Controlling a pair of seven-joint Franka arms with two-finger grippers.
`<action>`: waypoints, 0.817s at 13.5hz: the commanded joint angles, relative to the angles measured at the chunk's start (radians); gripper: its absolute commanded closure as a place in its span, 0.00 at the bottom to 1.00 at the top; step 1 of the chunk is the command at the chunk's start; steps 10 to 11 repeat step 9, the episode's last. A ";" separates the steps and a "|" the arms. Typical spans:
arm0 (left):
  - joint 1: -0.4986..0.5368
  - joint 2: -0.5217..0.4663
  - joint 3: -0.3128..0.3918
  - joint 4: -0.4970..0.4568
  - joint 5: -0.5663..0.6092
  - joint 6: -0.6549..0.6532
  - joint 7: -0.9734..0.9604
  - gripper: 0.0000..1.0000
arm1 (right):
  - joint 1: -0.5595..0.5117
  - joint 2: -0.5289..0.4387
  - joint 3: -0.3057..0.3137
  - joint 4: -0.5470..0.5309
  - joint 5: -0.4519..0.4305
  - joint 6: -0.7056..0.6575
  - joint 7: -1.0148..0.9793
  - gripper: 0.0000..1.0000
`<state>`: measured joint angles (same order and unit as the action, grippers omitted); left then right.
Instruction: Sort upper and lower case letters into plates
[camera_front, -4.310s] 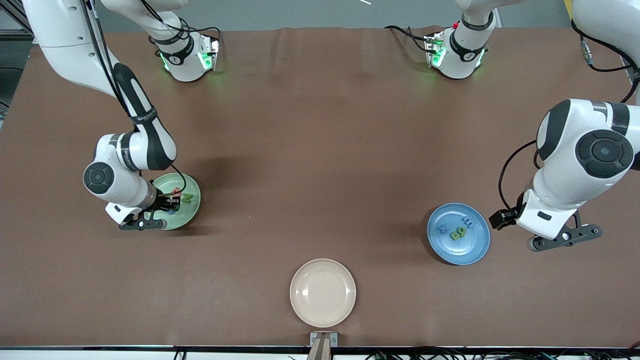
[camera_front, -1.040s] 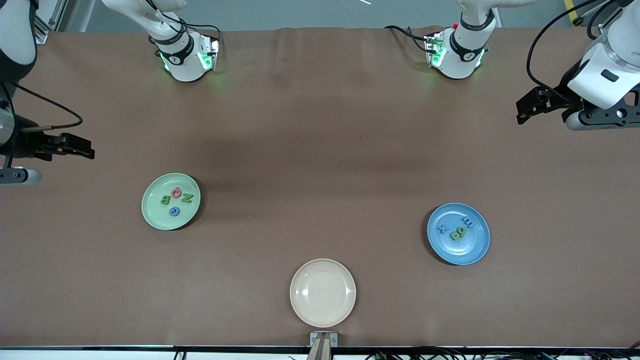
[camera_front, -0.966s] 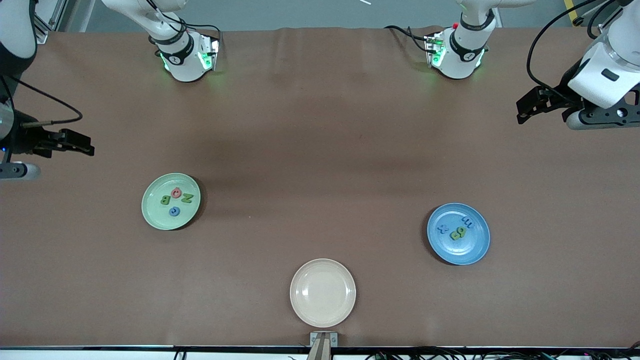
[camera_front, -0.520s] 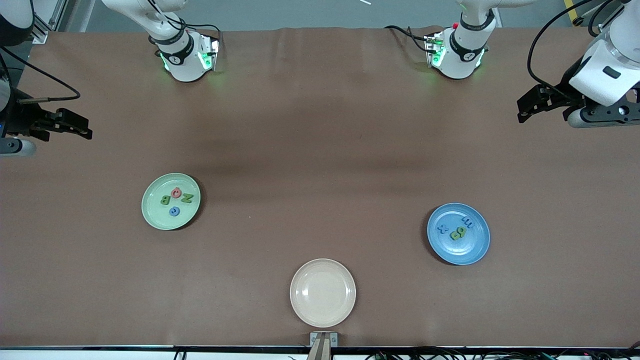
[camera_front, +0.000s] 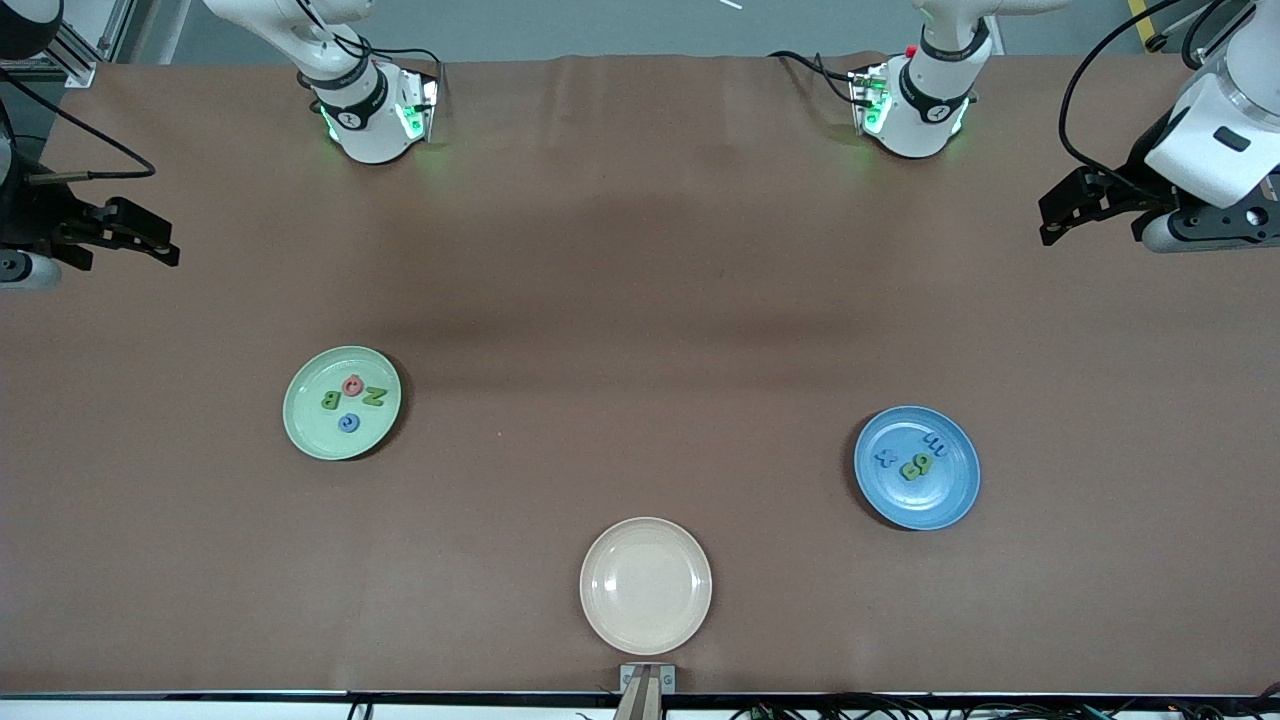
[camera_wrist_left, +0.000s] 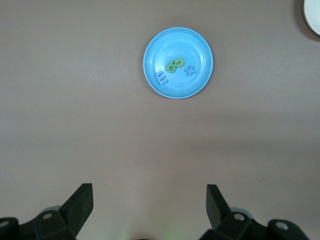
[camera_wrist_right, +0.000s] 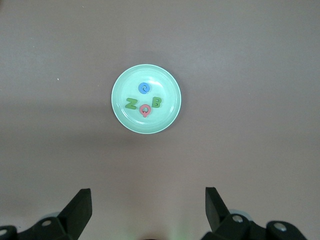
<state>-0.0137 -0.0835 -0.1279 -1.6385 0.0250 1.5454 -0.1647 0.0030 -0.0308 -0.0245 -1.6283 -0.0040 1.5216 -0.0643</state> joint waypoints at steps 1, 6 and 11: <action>-0.002 -0.004 -0.006 0.016 0.029 -0.010 0.004 0.01 | -0.009 -0.052 0.008 -0.050 0.015 0.019 -0.011 0.00; -0.002 -0.002 -0.007 0.020 0.029 -0.010 0.004 0.01 | -0.009 -0.070 0.008 -0.077 0.028 0.034 -0.011 0.00; 0.001 -0.002 -0.006 0.020 0.027 -0.016 0.013 0.01 | -0.009 -0.072 0.008 -0.077 0.035 0.040 -0.011 0.00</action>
